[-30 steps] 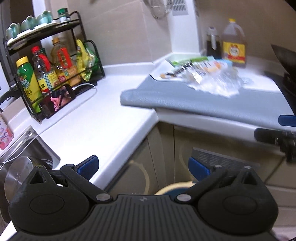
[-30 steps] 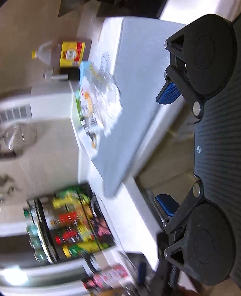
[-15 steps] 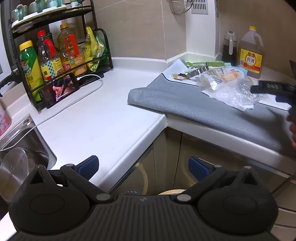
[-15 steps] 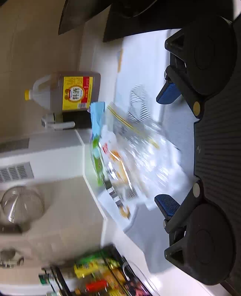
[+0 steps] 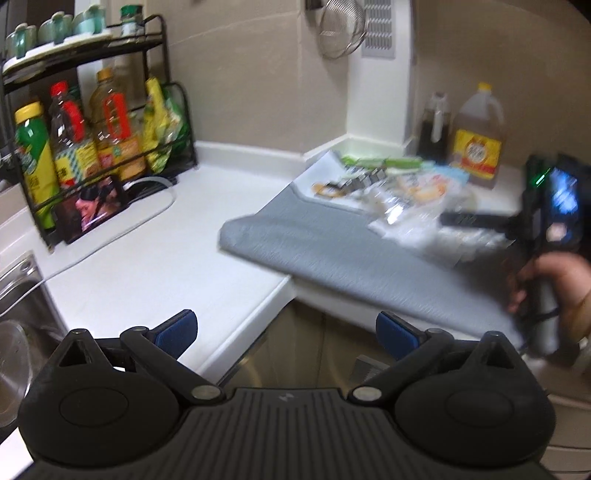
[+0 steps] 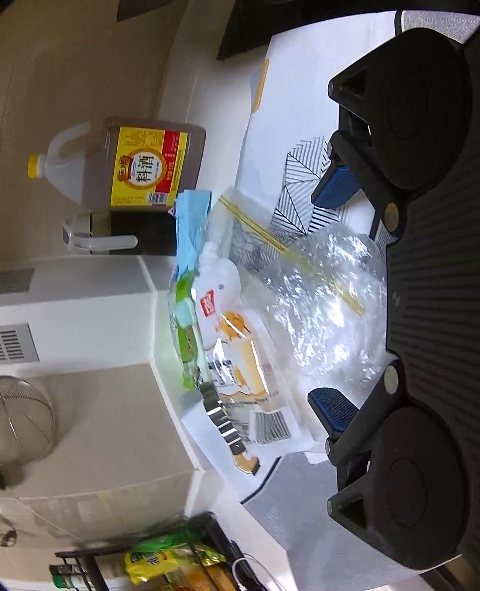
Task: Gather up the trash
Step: 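Open both tools and raise them back toward the trash on the grey mat, then grasp the clear plastic bag with the right tool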
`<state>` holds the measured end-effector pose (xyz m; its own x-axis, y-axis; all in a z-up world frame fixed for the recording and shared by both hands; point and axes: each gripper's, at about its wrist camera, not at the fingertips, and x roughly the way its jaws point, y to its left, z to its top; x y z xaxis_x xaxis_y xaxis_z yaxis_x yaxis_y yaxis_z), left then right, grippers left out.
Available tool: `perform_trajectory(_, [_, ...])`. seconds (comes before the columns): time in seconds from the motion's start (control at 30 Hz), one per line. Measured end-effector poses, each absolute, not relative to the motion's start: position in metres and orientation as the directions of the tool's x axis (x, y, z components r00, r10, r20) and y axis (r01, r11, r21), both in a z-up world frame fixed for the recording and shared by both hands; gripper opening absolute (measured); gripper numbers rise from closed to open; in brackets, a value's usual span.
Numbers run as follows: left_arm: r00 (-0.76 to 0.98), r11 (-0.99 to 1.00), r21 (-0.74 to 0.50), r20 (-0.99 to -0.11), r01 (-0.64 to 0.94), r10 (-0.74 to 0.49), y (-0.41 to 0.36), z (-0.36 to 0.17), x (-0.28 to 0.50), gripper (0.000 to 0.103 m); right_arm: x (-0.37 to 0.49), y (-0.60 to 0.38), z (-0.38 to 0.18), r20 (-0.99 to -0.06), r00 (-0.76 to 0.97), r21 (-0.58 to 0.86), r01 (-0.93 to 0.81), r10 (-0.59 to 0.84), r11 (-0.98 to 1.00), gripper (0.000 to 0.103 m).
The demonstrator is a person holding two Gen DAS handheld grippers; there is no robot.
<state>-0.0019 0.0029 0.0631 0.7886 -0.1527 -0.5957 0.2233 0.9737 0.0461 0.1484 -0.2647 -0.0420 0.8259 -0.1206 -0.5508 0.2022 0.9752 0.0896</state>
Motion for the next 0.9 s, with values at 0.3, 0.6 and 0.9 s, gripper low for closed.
perform_trajectory(0.3, [0.846,0.943,0.058,-0.463,0.327,-0.265,-0.024,0.14,-0.037,0.103,0.145,-0.272,-0.047,-0.564,0.819,0.133,0.219,-0.108,0.966,0.103])
perform_trajectory(0.6, [0.915,0.944,0.125,-0.312,0.305,-0.254,-0.013,0.222,-0.049,0.103,0.142,-0.269,-0.045,-0.55,0.829,0.126,0.204,-0.103,0.971,0.103])
perform_trajectory(0.9, [0.9,0.944,0.169,-0.388,0.282,-0.199,-0.036,0.153,0.014,0.103,0.138,-0.27,-0.043,-0.539,0.837,0.128,0.195,-0.097,0.972,0.103])
